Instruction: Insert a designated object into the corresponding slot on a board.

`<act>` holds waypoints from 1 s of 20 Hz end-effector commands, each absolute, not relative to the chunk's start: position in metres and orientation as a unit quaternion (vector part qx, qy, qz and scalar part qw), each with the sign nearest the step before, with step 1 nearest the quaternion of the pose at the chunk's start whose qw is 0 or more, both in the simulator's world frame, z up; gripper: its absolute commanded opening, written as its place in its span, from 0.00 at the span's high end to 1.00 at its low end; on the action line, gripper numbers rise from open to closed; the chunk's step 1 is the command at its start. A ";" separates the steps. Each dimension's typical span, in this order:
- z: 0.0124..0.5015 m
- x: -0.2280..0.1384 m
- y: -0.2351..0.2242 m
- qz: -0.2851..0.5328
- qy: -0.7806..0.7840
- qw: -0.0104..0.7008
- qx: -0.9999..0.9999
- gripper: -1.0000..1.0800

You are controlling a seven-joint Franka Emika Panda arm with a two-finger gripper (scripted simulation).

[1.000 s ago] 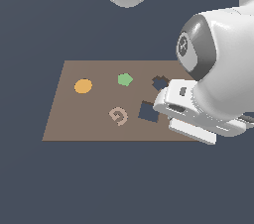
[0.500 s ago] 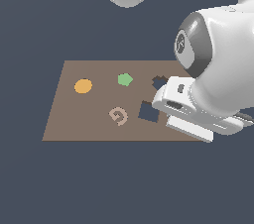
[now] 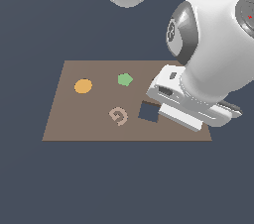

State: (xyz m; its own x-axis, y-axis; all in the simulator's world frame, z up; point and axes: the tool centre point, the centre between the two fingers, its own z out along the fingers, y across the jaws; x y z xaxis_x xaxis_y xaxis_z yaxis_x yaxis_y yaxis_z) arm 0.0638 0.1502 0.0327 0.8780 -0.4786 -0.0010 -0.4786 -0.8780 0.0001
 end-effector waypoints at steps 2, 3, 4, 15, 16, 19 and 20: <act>0.034 0.048 0.143 0.000 0.272 0.000 -0.962 1.00; 0.035 0.043 0.141 0.000 0.280 0.000 -0.960 1.00; 0.035 0.037 0.138 0.000 0.289 0.000 -0.957 1.00; 0.039 -0.020 0.122 0.001 0.374 0.000 -0.927 1.00; 0.039 -0.024 0.122 0.001 0.380 0.000 -0.925 1.00; 0.040 -0.034 0.121 0.001 0.394 0.000 -0.919 1.00; 0.040 -0.037 0.120 0.001 0.398 0.000 -0.917 1.00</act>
